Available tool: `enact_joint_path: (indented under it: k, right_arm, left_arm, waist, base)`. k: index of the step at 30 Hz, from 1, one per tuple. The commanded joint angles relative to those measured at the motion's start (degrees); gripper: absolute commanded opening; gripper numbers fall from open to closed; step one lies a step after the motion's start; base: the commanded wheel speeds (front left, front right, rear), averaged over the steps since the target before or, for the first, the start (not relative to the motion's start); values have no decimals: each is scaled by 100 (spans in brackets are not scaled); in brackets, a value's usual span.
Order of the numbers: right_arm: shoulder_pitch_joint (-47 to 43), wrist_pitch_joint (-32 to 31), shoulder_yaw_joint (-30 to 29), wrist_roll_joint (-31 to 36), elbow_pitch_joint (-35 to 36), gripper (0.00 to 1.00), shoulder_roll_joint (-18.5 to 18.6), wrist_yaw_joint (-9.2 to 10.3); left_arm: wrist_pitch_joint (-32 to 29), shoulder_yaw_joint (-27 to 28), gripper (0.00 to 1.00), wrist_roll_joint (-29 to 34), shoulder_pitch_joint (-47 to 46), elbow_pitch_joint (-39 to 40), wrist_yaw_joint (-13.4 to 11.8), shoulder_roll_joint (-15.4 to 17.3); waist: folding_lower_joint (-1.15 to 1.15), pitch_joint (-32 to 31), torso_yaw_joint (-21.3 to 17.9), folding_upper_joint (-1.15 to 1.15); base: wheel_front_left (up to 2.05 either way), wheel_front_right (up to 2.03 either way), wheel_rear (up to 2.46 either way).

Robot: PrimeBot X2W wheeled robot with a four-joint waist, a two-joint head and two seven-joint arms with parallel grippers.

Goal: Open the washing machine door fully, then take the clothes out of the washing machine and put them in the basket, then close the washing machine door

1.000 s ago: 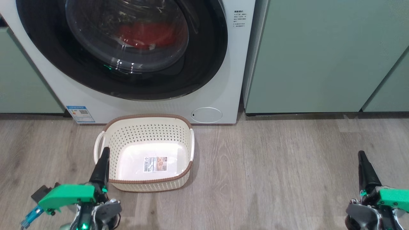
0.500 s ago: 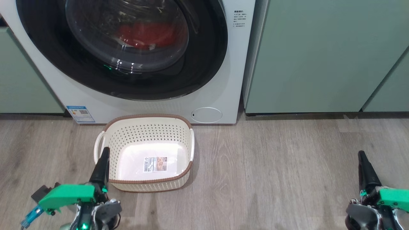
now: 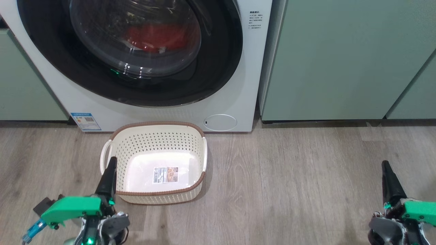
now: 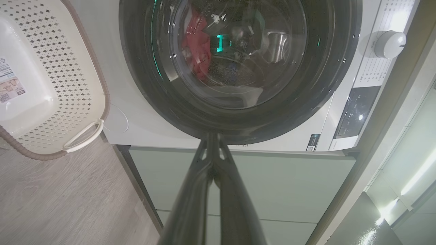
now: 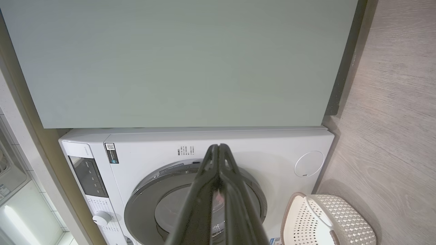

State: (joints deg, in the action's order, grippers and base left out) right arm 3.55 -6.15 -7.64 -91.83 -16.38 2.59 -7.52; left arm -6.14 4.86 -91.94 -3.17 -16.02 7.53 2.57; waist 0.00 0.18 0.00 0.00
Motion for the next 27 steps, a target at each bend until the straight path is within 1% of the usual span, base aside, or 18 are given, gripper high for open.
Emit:
enact_joint_path:
  k: [1,27]
  right_arm:
    - [263,-32,115,-36,235,0,29,3]
    - [263,-32,115,-36,235,0,29,3]
  left_arm:
    - [-33,163,0,-25,-301,200,-4,31]
    - [-33,163,0,-25,-301,200,-4,31]
  waist:
    - [0,0,0,0]
    - [0,0,0,0]
  base:
    - [0,0,0]
    - [0,0,0]
